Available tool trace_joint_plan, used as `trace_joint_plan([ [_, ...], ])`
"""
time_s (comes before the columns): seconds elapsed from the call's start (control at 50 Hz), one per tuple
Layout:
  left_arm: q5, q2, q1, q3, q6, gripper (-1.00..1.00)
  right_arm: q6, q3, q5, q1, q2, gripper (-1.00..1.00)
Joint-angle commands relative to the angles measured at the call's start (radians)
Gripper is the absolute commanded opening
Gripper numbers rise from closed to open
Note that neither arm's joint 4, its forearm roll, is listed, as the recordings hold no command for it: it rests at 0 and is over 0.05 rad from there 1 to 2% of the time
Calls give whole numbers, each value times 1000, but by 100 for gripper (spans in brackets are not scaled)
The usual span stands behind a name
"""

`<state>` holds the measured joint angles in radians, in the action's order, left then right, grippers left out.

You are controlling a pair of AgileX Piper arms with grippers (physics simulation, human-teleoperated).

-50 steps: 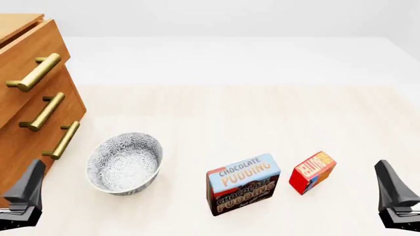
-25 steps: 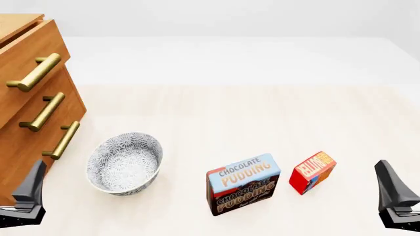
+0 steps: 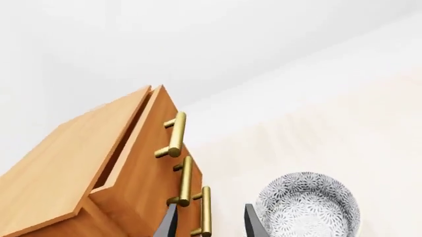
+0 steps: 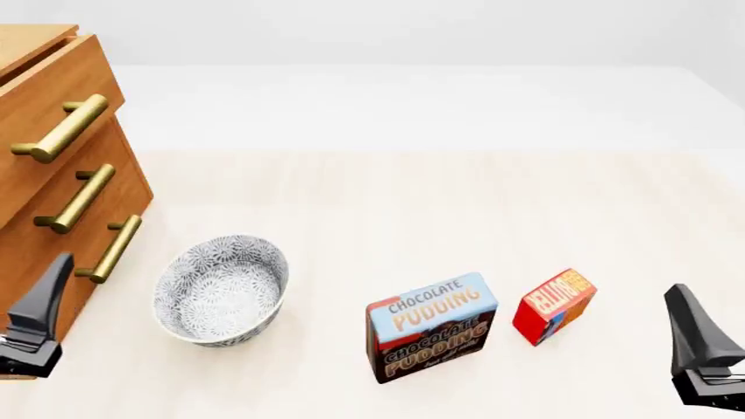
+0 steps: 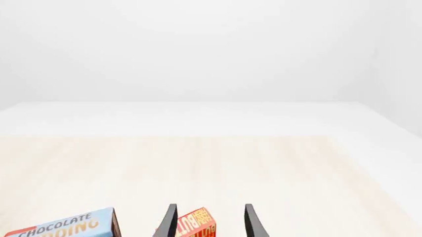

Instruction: Put the butter at the back in the top drawer of the cabinet and close it.

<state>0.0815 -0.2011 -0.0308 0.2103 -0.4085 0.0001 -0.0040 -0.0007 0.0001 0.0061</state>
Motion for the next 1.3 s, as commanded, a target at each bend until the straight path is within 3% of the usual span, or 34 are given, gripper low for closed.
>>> trace_joint_plan([
  [0.02, 2, -58, -35, 49, -84, 100, 0, 0, 0, 0, 0, 100],
  [0.1, 61, -14, -38, 64, -113, 100, 0, 0, 0, 0, 0, 100],
  [0.26, 60, -45, -35, 84, -176, 100, 0, 0, 0, 0, 0, 100],
  [0.3, 54, -41, -31, 78, -222, 100, 0, 0, 0, 0, 0, 100],
  [0.56, 61, -78, -25, 127, -295, 100, 0, 0, 0, 0, 0, 100],
  [0.58, 51, -95, -29, 137, -333, 100, 0, 0, 0, 0, 0, 100],
  [0.64, 41, -114, -30, 145, -351, 100, 0, 0, 0, 0, 0, 100],
  [0.66, 7, -190, -20, 166, -450, 100, 0, 0, 0, 0, 0, 100],
  [1.3, -66, -313, -26, 208, -554, 100, 0, 0, 0, 0, 0, 100],
])
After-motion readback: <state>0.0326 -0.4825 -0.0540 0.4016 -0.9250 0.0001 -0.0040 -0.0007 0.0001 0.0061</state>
